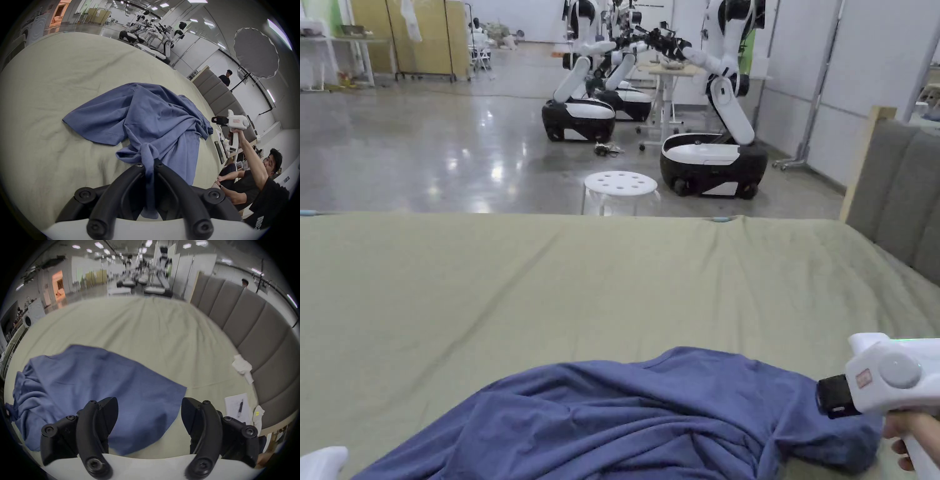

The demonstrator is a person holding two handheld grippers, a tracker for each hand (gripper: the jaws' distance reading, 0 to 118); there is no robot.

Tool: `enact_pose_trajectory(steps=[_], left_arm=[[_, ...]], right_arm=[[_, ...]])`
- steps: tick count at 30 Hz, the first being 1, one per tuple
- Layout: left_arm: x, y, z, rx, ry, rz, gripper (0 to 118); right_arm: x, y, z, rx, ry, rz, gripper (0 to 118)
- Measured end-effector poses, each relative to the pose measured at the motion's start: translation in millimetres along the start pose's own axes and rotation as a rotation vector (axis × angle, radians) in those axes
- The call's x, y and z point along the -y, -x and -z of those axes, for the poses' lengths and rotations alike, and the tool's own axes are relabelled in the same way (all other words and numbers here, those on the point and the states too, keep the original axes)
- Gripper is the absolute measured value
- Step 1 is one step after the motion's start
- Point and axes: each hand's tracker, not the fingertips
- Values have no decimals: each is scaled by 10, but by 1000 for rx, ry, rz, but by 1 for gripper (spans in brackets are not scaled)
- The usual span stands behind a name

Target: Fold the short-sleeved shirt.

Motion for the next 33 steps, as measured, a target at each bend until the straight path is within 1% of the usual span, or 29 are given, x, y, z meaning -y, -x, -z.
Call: enact_pose_trajectory(steps=[2,3,7,9,11,13,14,15,16,17,18,20,22,24,26,27,28,30,33], left_arm=[[-5,-11,9,-1,6,3,4],[-1,-53,11,-1,13,2,4],[-12,-39,31,4,32,-29,5],[-9,-35,43,14,35,-41,5],[1,-52,57,10,34,-34,5],[11,-85,79,-1,40,-23,5],[19,-94,83,2,40,-24,5],[24,-93,85,14,42,-25,5],[34,-109,92,16,42,-27,5],[43,-122,104,21,43,-29,5],[52,-129,114,24,43,-26,5],[67,-136,120,23,45,-28,5],[93,-135,112,35,46,-30,5],[97,-101,111,43,39,-36,5],[103,-96,94,43,10,-53,5],[100,-71,73,54,-16,-70,5],[102,-63,51,72,-49,-87,5],[88,-62,-2,104,-102,-122,5],[-1,-61,-110,150,-183,-152,5]], right_arm=[[-48,-37,150,-22,44,-2,88],[-80,-54,202,-34,36,4,88],[-108,-62,324,-58,57,51,87],[-76,-19,351,-77,81,42,75],[-28,30,356,-78,66,27,67],[-11,67,337,-76,58,25,54],[-4,73,319,-100,50,30,50],[-6,93,309,-135,49,33,50],[-8,124,298,-143,47,30,32],[-31,168,332,-160,46,31,7],[-13,244,372,-136,55,21,5],[28,326,392,-78,40,-55,5],[42,289,347,-105,26,9,5],[91,168,314,-187,-12,113,5],[157,82,262,-220,-59,182,5],[207,35,217,-266,-98,238,5],[234,1,172,-303,-115,271,5],[254,-65,-22,-355,-200,335,5],[138,-155,-391,-433,-321,390,5]])
